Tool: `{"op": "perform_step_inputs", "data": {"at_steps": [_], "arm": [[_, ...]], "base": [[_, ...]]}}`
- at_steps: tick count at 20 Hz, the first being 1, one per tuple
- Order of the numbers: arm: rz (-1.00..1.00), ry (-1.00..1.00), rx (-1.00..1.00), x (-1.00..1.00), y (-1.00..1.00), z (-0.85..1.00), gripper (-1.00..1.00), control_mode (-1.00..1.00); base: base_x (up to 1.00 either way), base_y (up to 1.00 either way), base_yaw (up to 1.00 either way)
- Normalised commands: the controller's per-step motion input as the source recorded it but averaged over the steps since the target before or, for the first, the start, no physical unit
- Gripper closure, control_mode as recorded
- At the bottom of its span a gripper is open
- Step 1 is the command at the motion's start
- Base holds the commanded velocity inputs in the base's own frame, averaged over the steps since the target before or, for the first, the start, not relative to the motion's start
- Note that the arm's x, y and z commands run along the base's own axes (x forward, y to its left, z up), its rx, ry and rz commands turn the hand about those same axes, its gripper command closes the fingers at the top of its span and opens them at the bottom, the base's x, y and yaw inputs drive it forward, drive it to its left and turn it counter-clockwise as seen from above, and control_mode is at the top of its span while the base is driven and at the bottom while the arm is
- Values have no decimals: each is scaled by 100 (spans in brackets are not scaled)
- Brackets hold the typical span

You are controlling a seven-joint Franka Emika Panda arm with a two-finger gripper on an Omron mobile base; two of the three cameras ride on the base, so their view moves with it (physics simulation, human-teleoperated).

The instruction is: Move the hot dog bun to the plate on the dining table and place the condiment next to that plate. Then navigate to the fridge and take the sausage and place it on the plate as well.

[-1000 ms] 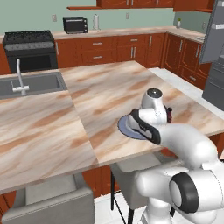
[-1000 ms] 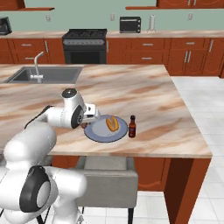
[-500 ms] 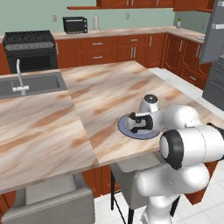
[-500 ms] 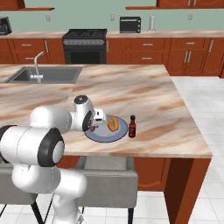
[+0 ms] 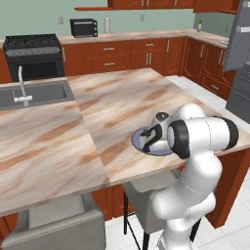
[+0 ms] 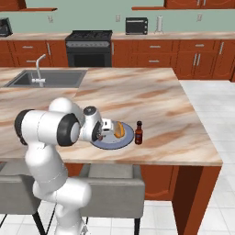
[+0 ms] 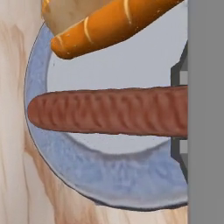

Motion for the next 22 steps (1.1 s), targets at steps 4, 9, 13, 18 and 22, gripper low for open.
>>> {"op": "perform_step_inputs", "data": {"at_steps": [4, 9, 13, 18, 22], "arm": [[0, 4, 0, 64, 0, -21, -100, -100], [-1, 0, 0, -2, 0, 7, -100, -100], [-3, 0, 0, -11, 1, 66, -100, -100], [-1, -14, 0, -69, 0, 100, -100, -100], [-1, -15, 3, -90, 0, 100, -100, -100]], "base": [[0, 0, 0], [0, 0, 0], [0, 0, 0], [0, 0, 0], [0, 0, 0]]}}
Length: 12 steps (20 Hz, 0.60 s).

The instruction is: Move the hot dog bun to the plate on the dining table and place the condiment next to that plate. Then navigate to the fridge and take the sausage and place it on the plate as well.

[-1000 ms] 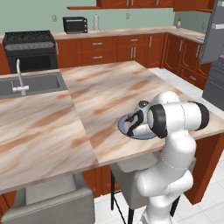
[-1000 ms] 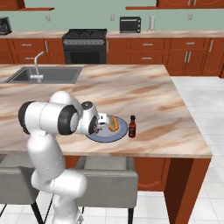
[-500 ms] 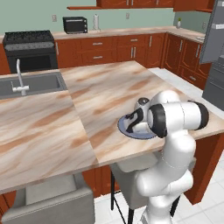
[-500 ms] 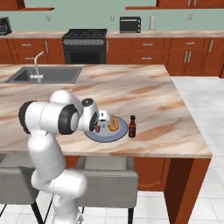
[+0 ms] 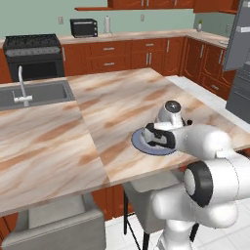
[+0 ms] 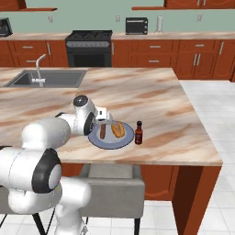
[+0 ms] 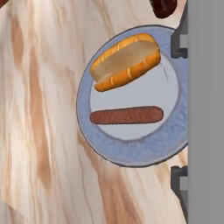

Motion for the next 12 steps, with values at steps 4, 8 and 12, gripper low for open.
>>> {"op": "perform_step_inputs", "data": {"at_steps": [4, 8, 12], "arm": [[0, -14, 4, -100, 0, 100, -100, -100], [0, -6, 11, -100, 1, 100, -100, -100], [-1, 0, 16, -100, 10, 82, -100, -100]], "base": [[0, 0, 0], [0, 0, 0], [0, 0, 0]]}}
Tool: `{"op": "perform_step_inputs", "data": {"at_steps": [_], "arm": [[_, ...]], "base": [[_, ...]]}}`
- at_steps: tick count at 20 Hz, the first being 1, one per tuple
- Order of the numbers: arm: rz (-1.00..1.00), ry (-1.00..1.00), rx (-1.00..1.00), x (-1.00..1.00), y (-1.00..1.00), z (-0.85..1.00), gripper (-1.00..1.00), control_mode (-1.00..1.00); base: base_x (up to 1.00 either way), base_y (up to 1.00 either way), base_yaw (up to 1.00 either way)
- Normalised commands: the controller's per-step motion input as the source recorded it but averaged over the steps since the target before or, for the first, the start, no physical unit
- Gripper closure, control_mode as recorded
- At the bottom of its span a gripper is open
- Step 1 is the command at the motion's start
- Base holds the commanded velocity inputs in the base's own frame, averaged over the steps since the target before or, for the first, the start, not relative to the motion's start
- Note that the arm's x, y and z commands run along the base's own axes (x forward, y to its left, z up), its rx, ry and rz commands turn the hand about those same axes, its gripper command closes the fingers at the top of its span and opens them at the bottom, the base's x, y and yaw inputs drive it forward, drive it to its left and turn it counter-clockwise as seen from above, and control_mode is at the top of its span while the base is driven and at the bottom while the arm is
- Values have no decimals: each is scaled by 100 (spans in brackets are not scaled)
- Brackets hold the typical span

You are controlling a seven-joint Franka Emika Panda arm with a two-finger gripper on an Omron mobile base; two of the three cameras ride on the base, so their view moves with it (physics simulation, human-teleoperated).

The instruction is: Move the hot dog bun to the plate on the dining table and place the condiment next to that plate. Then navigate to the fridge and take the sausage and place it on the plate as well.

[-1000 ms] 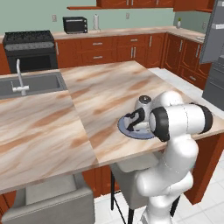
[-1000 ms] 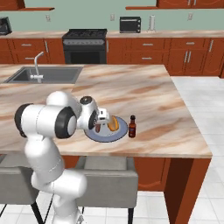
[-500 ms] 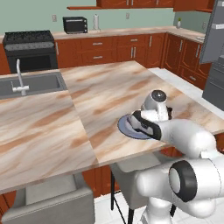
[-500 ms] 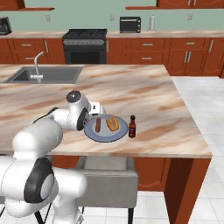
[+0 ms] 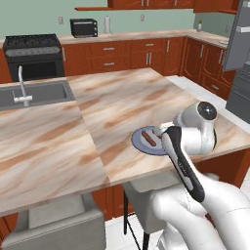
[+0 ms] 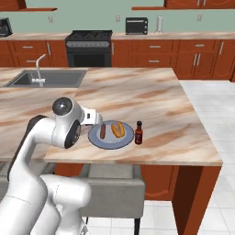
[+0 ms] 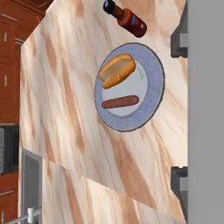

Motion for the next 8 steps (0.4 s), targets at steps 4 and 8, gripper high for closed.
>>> {"op": "perform_step_inputs", "data": {"at_steps": [4, 8], "arm": [[-2, 3, 12, -100, 27, 48, -100, -100], [-3, 5, 1, -100, 38, 33, -100, -100]], "base": [[0, 0, 0], [0, 0, 0]]}}
